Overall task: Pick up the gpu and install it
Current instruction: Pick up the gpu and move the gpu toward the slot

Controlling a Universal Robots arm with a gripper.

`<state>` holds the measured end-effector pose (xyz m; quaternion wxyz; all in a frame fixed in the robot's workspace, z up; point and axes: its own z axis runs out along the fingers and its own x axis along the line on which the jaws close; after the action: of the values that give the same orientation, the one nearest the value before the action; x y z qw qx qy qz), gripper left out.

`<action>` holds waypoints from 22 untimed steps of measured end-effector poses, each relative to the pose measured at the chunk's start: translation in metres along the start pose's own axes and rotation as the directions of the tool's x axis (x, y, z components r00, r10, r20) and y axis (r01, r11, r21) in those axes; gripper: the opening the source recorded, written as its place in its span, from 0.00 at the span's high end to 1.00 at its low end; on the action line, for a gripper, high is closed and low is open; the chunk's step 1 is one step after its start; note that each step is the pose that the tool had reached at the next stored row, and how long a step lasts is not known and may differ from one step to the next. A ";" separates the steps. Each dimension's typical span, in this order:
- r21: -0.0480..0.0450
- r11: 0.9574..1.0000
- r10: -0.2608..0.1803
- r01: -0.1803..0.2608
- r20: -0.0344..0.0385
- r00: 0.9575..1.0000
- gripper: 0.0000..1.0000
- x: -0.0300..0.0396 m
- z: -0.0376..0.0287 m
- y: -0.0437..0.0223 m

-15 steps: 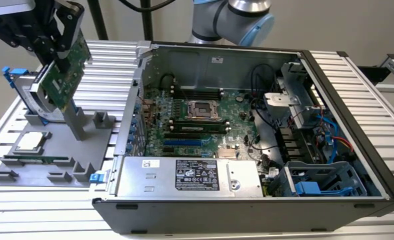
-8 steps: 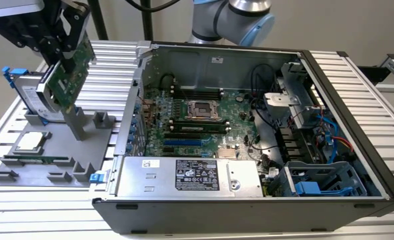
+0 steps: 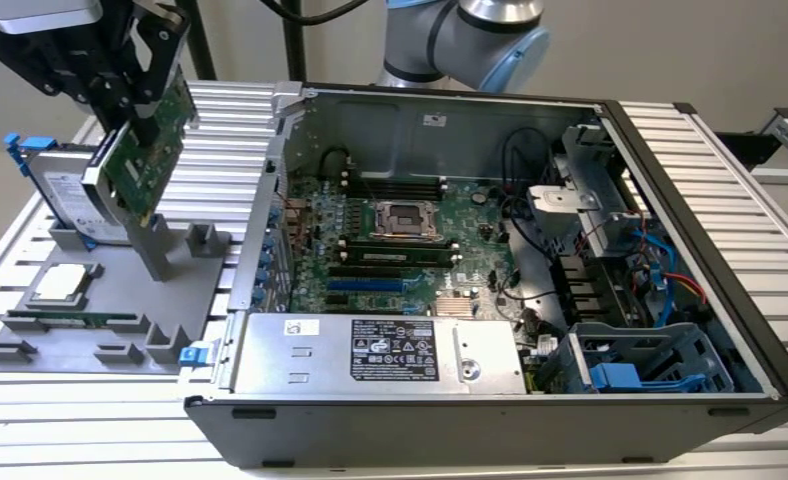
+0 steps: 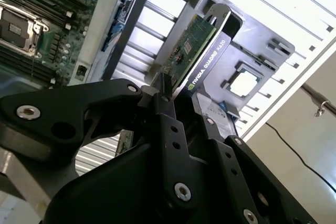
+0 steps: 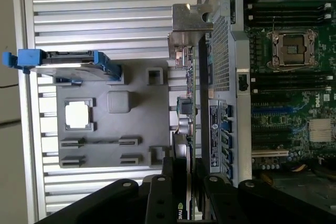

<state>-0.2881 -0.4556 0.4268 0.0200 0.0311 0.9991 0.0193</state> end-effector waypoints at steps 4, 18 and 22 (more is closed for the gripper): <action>0.000 1.000 0.000 0.000 0.000 1.000 1.00 -0.0002 0.0000 0.0000; 0.000 1.000 0.000 0.000 0.000 1.000 1.00 -0.0108 0.0004 0.0007; 0.000 1.000 0.000 0.000 0.000 1.000 1.00 -0.0149 0.0006 0.0009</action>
<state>-0.2732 -0.4556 0.4267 0.0199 0.0310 0.9991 0.0193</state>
